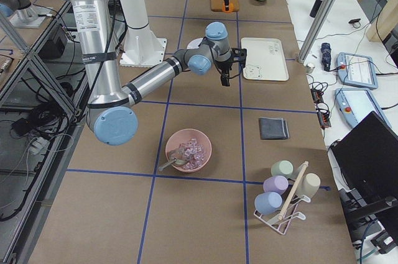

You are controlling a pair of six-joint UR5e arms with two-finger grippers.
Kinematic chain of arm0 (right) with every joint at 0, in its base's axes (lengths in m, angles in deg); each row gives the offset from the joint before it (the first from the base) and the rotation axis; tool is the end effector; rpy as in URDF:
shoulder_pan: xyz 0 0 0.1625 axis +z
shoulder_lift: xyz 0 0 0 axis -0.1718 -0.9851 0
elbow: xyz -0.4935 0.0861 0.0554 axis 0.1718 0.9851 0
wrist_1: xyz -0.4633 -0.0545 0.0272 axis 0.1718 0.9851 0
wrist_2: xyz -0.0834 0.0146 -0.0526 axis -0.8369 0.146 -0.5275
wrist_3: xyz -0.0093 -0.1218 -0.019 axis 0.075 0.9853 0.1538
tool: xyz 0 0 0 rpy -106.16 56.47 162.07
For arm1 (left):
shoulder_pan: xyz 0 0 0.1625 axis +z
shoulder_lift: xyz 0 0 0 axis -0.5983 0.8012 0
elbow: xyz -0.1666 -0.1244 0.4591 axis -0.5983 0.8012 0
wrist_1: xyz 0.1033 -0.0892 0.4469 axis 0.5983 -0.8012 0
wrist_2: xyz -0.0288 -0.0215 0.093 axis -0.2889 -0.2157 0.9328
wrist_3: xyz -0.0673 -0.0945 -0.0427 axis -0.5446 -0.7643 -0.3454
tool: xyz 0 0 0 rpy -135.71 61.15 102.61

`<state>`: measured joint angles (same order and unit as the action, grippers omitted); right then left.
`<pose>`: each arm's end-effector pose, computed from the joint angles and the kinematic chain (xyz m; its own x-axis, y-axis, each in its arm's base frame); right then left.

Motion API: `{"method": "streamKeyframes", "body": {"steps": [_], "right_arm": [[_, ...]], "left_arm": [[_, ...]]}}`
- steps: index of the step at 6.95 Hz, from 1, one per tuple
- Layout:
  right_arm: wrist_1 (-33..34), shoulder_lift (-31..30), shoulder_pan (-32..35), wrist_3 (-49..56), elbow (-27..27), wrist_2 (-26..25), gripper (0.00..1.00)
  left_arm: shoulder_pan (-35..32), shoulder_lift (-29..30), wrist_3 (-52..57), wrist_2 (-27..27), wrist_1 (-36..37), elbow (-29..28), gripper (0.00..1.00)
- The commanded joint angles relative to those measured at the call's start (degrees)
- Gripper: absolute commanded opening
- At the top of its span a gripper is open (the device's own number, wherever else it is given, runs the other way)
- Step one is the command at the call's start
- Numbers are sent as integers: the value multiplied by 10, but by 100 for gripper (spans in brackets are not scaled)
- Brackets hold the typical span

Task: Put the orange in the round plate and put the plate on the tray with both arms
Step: 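Carry the orange with the left gripper and lower it onto the white plate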

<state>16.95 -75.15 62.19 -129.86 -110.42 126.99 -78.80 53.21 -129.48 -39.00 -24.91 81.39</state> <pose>-0.3079 -0.5257 0.4193 0.5648 0.1153 0.8171 -0.2866 0.9560 0.0632 0.4564 -0.5278 0.2707 0.6141 -0.0640 -0.7866 0.1815 0.9815 0.0618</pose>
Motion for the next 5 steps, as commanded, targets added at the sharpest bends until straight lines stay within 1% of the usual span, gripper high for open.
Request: {"method": "streamKeyframes", "body": {"steps": [1, 3, 4, 5], "right_arm": [[0, 1, -1, -1, 0, -1, 100], [0, 1, -1, -1, 0, -1, 100], [0, 2, -1, -1, 0, -1, 100], [-1, 2, -1, -1, 0, -1, 100]], "left_arm": [[105, 78, -93, 84, 67, -18, 0], [182, 163, -131, 155, 64, -132, 0], [189, 177, -131, 159, 59, -161, 0], [201, 176, -131, 162, 43, -178, 0]]}}
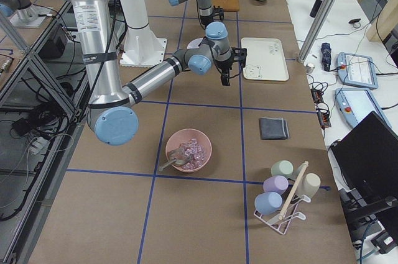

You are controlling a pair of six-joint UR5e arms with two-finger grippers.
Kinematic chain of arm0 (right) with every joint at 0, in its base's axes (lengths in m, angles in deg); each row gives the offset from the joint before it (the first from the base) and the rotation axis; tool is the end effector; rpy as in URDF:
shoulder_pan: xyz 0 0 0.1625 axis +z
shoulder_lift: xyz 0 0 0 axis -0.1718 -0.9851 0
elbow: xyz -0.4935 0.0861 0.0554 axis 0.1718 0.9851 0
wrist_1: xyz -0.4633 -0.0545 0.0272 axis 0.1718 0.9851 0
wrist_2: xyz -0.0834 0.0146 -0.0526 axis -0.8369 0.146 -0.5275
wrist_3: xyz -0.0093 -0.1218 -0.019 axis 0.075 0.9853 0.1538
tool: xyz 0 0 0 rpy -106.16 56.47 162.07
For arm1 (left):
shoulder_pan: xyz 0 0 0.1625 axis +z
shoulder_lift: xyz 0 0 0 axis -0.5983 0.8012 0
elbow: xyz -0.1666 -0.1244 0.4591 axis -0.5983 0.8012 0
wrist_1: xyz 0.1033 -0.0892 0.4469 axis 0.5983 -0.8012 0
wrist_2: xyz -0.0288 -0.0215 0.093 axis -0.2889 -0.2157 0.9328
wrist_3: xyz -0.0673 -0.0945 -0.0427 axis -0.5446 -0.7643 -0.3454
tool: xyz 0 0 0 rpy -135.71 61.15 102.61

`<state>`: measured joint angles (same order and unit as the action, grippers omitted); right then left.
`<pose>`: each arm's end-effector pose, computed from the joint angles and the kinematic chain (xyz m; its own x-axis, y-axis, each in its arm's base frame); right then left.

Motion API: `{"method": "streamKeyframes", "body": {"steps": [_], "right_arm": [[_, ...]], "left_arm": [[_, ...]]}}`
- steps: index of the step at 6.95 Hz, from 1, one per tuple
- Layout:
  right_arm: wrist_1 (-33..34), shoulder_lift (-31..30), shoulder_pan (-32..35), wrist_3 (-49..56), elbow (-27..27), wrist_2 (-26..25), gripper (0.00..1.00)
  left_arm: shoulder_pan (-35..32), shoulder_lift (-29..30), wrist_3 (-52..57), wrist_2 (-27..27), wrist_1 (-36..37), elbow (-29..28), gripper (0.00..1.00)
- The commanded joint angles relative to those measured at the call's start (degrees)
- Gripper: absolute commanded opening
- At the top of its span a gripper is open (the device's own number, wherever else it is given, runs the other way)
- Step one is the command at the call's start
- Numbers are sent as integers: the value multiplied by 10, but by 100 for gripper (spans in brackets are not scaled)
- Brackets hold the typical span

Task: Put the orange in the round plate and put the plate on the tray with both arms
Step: 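Carry the orange with the left gripper and lower it onto the white plate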

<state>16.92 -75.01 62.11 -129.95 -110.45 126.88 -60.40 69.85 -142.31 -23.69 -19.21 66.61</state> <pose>-0.3088 -0.5259 0.4175 0.5634 0.1140 0.8183 -0.2877 0.9555 0.0649 0.6882 -0.4303 0.1892 0.6996 -0.1121 -0.7057 0.1971 0.9796 0.0398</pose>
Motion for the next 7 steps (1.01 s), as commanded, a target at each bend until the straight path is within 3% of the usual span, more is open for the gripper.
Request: {"method": "streamKeyframes", "body": {"steps": [1, 3, 4, 5, 7], "right_arm": [[0, -1, 0, 1, 0, 0, 100], [0, -1, 0, 0, 0, 0, 100], [-1, -1, 0, 0, 0, 1, 100], [-1, -1, -1, 0, 0, 1, 100], [-1, -1, -4, 0, 0, 0, 100]], "left_arm": [[19, 9, -1, 8, -30, -41, 3], [26, 11, 0, 8, -37, -46, 47], [36, 9, 3, 9, -40, -47, 78], [36, 9, 3, 10, -41, -47, 97], [35, 9, 1, 19, -39, -33, 98]]}}
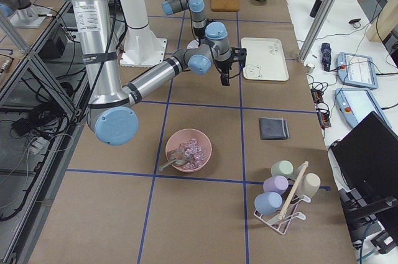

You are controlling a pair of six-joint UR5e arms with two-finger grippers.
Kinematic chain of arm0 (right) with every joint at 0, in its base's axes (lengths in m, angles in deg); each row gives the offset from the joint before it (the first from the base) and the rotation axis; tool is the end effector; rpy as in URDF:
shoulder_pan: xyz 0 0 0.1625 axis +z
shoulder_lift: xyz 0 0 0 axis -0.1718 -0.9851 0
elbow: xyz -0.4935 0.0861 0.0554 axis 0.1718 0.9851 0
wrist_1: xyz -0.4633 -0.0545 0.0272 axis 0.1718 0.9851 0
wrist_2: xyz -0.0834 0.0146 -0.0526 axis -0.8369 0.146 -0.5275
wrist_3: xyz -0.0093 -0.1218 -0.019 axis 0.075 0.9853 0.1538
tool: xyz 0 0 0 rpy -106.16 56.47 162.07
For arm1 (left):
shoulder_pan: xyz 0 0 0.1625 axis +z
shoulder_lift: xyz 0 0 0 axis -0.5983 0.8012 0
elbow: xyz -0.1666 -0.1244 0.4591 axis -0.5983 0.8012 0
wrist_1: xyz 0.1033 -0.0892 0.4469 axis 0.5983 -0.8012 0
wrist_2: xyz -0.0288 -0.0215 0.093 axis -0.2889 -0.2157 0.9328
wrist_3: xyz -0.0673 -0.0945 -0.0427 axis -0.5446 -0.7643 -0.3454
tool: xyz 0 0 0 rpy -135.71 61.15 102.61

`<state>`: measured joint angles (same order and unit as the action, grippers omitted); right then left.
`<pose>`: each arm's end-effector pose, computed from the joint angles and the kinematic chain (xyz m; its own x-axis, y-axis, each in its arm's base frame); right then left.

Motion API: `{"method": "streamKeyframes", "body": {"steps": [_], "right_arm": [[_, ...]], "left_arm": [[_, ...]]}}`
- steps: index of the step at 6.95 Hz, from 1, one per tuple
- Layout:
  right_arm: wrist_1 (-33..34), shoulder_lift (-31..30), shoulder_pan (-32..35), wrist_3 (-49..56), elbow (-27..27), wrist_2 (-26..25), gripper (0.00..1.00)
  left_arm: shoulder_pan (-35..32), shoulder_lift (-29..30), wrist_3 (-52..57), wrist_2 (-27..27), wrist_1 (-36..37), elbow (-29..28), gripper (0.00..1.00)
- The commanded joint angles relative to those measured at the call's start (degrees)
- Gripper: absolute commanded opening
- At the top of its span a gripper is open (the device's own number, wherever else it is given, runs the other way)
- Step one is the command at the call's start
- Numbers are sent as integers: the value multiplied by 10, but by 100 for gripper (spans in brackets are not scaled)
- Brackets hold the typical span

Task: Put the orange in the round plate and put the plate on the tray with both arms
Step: 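Carry the orange with the left gripper and lower it onto the white plate, then open the left gripper and withdraw the left arm from the plate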

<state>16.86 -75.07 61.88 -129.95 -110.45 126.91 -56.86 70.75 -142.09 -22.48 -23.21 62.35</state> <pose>-0.3108 -0.5244 0.4180 0.5637 0.1117 0.8184 -0.2834 0.9568 0.0646 0.7366 -0.3983 0.1993 0.7010 -0.0627 -0.7104 0.1485 0.9871 0.0595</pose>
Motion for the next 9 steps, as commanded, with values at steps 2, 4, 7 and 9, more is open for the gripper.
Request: {"method": "streamKeyframes", "body": {"steps": [2, 4, 7, 9], "right_arm": [[0, 1, -3, -19, -4, 1, 100], [-83, -3, -16, -99, 1, -5, 100], [-204, -9, -63, -283, -3, -28, 99], [-219, -9, -129, -348, -11, -130, 99]], "left_arm": [[-36, -16, 12, 4, 8, 76, 98], [-117, -93, 142, -54, 13, 139, 98], [-322, -218, 386, -194, 11, 151, 98], [-391, -299, 491, -216, 6, 142, 98]]}}
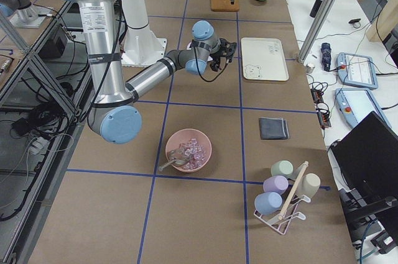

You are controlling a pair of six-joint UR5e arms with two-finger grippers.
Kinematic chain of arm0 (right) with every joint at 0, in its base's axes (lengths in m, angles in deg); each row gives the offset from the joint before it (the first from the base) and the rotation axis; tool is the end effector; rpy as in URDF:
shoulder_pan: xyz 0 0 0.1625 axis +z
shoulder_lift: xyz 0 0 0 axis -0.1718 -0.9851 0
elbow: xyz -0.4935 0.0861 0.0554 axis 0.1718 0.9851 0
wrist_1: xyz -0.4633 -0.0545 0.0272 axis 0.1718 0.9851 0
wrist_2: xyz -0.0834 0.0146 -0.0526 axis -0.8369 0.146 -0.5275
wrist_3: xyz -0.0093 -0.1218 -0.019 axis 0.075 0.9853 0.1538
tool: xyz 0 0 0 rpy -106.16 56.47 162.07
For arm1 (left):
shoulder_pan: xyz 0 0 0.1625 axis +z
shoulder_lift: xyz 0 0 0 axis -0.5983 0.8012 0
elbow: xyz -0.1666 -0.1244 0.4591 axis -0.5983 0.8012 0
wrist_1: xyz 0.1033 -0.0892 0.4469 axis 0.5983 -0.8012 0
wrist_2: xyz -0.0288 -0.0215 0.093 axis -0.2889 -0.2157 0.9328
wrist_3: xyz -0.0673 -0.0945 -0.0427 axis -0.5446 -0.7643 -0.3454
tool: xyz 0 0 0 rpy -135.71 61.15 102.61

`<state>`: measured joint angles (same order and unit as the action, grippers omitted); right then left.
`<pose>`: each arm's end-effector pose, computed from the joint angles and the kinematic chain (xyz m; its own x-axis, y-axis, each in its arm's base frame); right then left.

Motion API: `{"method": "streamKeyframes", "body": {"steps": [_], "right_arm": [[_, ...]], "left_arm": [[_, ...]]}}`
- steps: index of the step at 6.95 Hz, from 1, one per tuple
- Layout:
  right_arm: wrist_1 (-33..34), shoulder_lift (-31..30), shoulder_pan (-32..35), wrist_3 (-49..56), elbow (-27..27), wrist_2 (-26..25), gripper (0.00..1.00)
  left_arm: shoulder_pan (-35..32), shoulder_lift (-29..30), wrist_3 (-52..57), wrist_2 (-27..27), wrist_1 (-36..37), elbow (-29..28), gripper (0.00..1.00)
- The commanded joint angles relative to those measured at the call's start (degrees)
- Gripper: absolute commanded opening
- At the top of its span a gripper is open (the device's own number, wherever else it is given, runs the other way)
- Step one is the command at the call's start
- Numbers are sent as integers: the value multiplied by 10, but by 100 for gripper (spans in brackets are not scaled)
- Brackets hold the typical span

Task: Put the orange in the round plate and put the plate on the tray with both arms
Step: 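Open the left gripper and withdraw the left arm from the plate, then reach the right gripper to the white plate rim and grasp it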

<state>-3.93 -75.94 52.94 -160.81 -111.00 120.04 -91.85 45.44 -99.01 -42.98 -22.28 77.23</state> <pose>-0.3702 -0.4712 0.3714 0.1951 0.3185 0.9276 -0.4343 0.8761 -0.2094 0.3282 -0.6076 0.4034 0.7600 0.1718 -0.6267 -0.0306 0.9728 0.2296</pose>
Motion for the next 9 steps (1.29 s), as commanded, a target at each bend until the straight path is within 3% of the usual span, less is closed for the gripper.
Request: {"method": "streamKeyframes", "body": {"steps": [1, 2, 3, 4, 5, 7, 9], "right_arm": [[-11, 1, -85, -80, -16, -123, 99], [-11, 1, -139, -106, -23, -201, 100], [-11, 1, -198, -133, -25, -268, 100], [-11, 1, -251, -156, -26, -340, 100], [-11, 2, -303, -168, -18, -398, 100], [-11, 21, -375, -224, 17, -483, 96], [-10, 76, -391, -248, 78, -491, 87]], "left_arm": [[-87, -79, 148, -14, -7, -7, 98], [-158, -114, 206, -28, -9, -18, 98], [-234, -159, 337, -93, -8, -36, 98], [-310, -163, 443, -137, 2, -85, 98], [-340, -163, 454, -156, 15, -130, 98], [-393, -202, 516, -173, 9, -149, 98], [-403, -224, 518, -188, 9, -149, 98]]}}
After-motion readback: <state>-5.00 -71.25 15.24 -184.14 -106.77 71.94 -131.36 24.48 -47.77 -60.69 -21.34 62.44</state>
